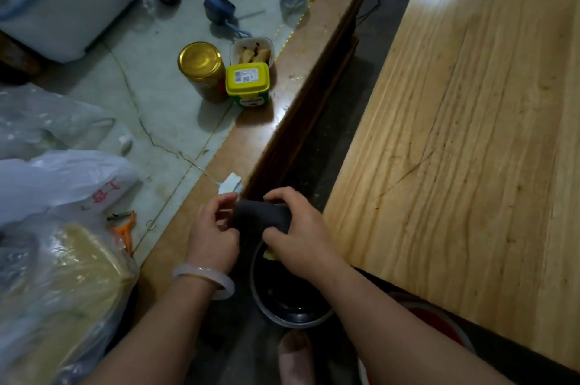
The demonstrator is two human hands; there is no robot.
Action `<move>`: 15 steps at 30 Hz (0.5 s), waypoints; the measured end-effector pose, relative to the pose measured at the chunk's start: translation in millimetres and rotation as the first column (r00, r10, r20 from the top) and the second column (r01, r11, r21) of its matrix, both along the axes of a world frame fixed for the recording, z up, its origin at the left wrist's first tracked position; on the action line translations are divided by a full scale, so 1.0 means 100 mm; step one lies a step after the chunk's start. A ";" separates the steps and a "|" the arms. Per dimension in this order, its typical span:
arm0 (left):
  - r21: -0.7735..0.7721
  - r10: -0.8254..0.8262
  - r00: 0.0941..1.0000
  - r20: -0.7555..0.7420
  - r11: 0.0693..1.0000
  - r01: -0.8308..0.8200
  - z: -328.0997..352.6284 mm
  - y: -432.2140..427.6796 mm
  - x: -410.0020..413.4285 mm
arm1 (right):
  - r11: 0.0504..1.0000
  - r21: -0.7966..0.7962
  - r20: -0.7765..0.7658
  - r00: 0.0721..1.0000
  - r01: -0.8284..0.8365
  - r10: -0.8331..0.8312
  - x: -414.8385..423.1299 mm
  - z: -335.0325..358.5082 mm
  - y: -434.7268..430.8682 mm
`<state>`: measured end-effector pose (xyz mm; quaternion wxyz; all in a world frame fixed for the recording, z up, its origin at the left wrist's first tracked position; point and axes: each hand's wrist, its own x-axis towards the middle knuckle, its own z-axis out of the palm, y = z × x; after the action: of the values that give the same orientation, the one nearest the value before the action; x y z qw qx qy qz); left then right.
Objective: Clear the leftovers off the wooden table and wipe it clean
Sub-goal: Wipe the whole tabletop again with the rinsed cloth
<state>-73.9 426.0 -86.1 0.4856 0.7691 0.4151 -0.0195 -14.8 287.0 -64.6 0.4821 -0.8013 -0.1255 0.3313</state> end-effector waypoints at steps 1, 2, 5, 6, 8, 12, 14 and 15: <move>-0.048 0.006 1.000 -0.006 0.999 -0.006 0.03 0.08 0.00 | 0.998 0.051 -0.093 0.995 0.043 -0.038 0.02 0.06 0.05; -0.118 0.020 1.000 -0.002 0.993 -0.020 0.06 0.14 0.00 | 0.992 0.095 -0.179 0.982 0.083 -0.065 0.04 0.09 0.07; -0.426 0.130 0.991 0.044 0.899 -0.099 0.21 0.25 0.04 | 0.948 0.195 -0.503 0.856 0.252 -0.124 0.10 0.17 0.13; -0.513 0.146 0.988 0.046 0.853 -0.102 0.26 0.30 0.05 | 0.925 0.205 -0.607 0.783 0.321 -0.137 0.12 0.18 0.17; -0.652 0.172 0.983 0.059 0.752 -0.093 0.33 0.35 0.05 | 0.877 0.207 -0.762 0.634 0.434 -0.134 0.17 0.19 0.23; -0.586 0.191 0.980 0.056 0.801 -0.123 0.34 0.55 0.10 | 0.845 0.124 -0.907 0.406 0.520 -0.117 0.32 0.17 0.35; -0.398 0.133 0.990 0.049 0.911 -0.103 0.35 0.65 0.14 | 0.849 0.141 -0.915 0.394 0.510 -0.084 0.42 0.19 0.40; -0.311 0.091 0.995 0.047 0.948 -0.073 0.36 0.70 0.16 | 0.856 0.156 -0.908 0.413 0.493 -0.073 0.47 0.18 0.43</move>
<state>-57.7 496.2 -49.7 0.6127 0.6660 0.4237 -0.0408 32.7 330.0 -46.3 0.6791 -0.4061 0.2162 0.5720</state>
